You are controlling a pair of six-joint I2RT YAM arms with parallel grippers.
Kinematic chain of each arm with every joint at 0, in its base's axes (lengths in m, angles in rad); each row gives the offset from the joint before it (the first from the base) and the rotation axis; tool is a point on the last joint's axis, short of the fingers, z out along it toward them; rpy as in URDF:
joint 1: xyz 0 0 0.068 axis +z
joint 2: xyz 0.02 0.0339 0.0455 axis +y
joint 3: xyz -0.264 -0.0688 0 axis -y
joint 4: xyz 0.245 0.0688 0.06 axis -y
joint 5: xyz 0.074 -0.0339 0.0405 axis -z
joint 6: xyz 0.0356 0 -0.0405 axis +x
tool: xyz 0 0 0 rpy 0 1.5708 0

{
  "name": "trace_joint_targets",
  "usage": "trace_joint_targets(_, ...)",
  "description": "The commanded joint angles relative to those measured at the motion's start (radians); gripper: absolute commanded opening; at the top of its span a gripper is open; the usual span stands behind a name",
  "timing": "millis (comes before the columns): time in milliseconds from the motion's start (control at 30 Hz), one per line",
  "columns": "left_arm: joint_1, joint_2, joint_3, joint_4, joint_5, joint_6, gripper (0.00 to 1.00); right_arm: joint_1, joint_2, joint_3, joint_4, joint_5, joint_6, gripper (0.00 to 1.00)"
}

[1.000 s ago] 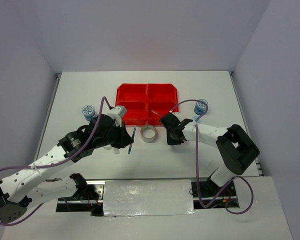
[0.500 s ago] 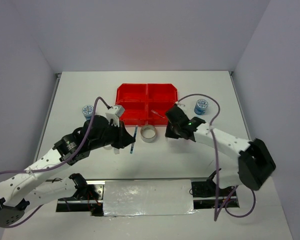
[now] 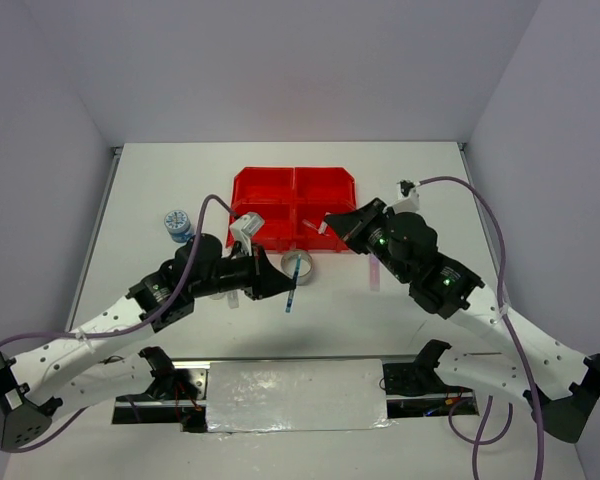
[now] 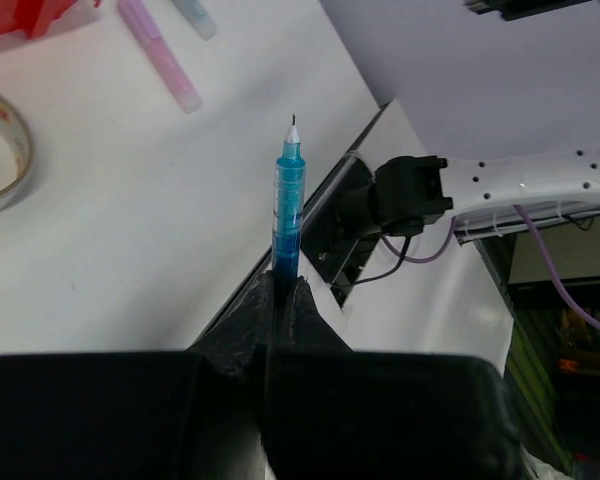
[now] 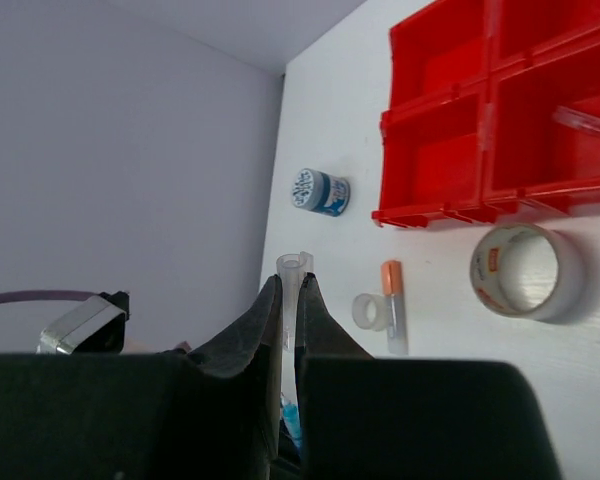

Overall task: Sort the stationery into containers
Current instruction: Close the pen cap on the pen.

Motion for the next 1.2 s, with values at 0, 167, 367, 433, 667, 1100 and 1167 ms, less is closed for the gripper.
trace_joint_targets(0,0.000,0.021,0.039,0.164,0.090,0.000,0.00,0.015,-0.012,-0.036,0.178,-0.057,-0.029,0.00)
trace_joint_targets(167,-0.002,0.061,0.054,0.188,0.125,0.012,0.00,0.018,-0.047,-0.075,0.263,-0.113,-0.084,0.00)
trace_joint_targets(367,-0.002,0.072,0.053,0.197,0.122,0.017,0.00,0.018,-0.055,-0.073,0.253,-0.142,-0.121,0.00)
trace_joint_targets(433,-0.002,0.075,0.053,0.197,0.121,0.018,0.00,0.020,-0.061,-0.080,0.256,-0.151,-0.129,0.00)
trace_joint_targets(667,-0.002,0.079,0.066,0.198,0.104,0.021,0.00,0.021,-0.061,-0.090,0.250,-0.191,-0.139,0.00)
trace_joint_targets(1100,0.000,0.087,0.094,0.177,0.081,0.034,0.00,0.027,-0.053,-0.115,0.255,-0.200,-0.141,0.00)
trace_joint_targets(1167,0.000,0.087,0.094,0.171,0.076,0.035,0.00,0.029,-0.058,-0.115,0.256,-0.200,-0.141,0.00)
